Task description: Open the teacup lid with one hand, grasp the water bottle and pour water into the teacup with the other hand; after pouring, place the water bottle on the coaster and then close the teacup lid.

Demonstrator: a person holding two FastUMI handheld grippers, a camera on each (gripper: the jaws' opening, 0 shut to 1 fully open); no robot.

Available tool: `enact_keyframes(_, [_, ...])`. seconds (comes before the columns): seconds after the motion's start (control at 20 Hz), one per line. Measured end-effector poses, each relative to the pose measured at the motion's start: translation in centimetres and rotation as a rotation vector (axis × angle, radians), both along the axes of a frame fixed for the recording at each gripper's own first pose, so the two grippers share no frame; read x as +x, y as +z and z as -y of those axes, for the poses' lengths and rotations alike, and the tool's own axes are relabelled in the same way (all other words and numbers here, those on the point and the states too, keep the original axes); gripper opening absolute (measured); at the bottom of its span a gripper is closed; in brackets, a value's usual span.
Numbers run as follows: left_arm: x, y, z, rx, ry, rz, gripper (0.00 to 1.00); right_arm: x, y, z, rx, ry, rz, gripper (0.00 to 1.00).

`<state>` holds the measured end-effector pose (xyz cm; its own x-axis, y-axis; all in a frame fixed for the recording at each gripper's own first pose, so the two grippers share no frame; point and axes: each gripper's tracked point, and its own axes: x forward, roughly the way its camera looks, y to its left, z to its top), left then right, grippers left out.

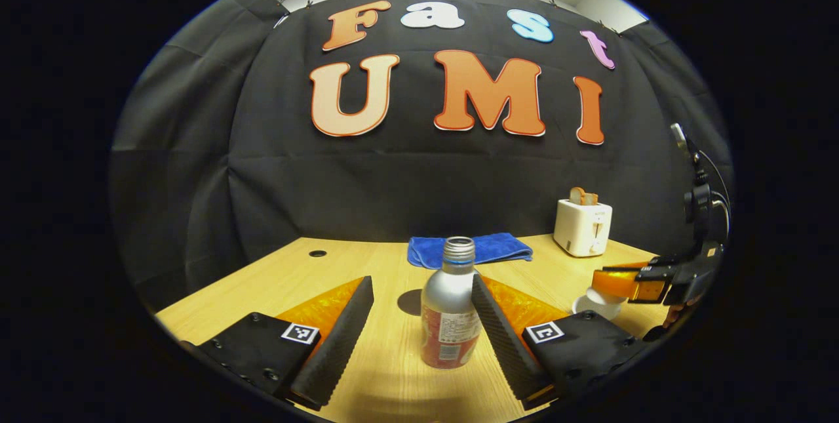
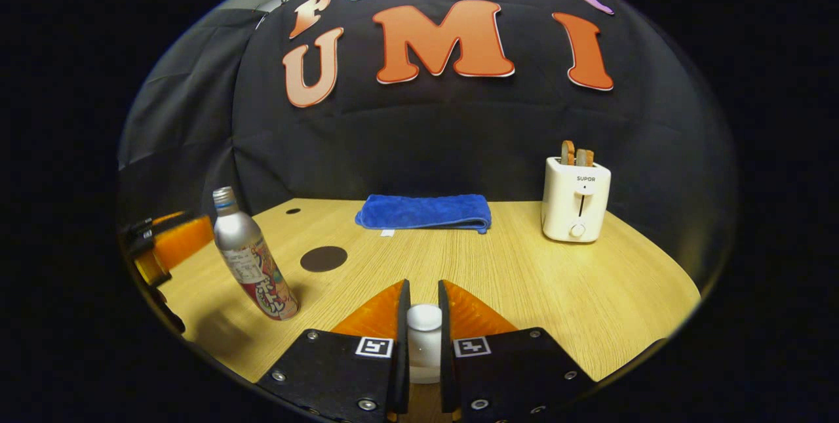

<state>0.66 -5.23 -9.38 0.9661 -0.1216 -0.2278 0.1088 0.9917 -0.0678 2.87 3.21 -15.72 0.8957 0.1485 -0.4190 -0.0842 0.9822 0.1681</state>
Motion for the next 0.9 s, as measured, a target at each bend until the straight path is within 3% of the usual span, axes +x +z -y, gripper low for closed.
enact_keyframes(0.6, [1.4, -7.1, 3.2, 0.006, -0.078, -0.175, 0.99, 0.1, 4.0, 2.1, -0.008, -0.014, 0.103, 0.19])
enact_keyframes(0.8, [1.7, -8.8, 3.5, -0.004, -0.067, -0.247, 0.96, 0.3, 4.7, 3.1, -0.008, -0.037, 0.115, 0.19])
enact_keyframes(0.9, [2.0, -9.1, 3.6, 0.007, -0.062, -0.251, 0.99, 0.3, 5.2, 3.6, -0.006, -0.044, 0.122, 0.19])
